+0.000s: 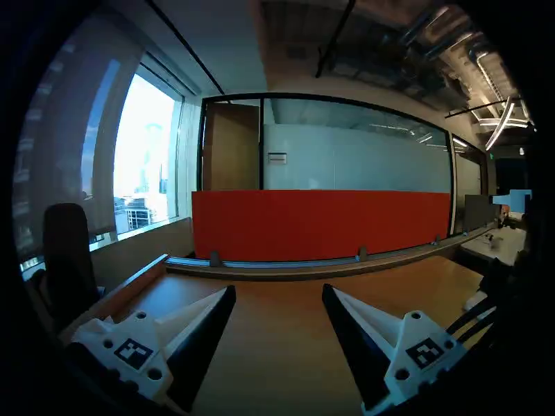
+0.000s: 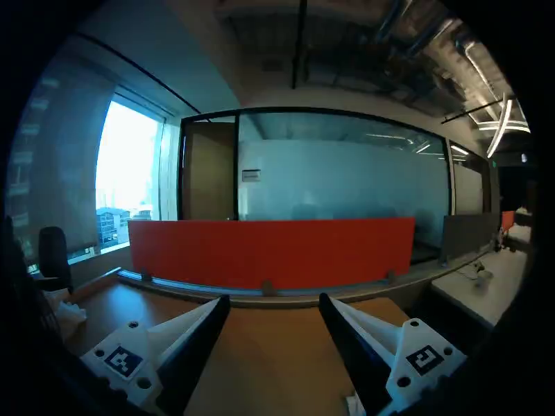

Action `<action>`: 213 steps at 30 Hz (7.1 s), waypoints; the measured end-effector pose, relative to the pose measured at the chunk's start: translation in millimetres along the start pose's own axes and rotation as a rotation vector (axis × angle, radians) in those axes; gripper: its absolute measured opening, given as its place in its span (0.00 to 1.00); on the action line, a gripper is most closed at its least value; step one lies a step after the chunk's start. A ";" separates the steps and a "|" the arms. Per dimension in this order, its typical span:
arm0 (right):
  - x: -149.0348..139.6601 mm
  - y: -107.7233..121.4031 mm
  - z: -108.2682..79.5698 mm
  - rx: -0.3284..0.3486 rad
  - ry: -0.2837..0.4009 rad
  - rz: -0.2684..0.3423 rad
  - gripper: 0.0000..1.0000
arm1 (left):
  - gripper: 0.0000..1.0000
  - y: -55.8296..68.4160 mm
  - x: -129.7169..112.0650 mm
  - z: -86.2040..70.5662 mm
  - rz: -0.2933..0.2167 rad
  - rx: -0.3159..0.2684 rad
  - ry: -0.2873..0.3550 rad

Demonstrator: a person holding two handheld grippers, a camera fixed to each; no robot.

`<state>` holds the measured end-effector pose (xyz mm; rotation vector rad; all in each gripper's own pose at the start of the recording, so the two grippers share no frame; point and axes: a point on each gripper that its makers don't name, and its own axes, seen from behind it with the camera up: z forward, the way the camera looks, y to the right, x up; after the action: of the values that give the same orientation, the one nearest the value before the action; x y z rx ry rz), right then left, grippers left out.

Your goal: Fold towel

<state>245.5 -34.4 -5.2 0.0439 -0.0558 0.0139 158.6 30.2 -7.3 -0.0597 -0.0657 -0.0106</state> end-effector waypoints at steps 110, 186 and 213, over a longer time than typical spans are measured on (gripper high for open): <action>-140.4 40.1 8.2 -0.055 0.092 0.035 0.99 | 0.96 -29.4 -157.4 16.1 0.011 0.048 0.066; -242.9 38.8 16.3 -0.032 0.055 -0.015 0.99 | 0.95 -28.3 -158.0 15.8 0.010 0.048 0.066; -243.0 38.3 16.1 -0.032 0.055 -0.014 0.99 | 0.95 -28.9 -158.3 16.0 0.010 0.048 0.066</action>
<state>1.4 0.0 -1.1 0.0116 -0.0006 0.0002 -0.7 3.6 -0.1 -0.0121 0.0003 -0.0007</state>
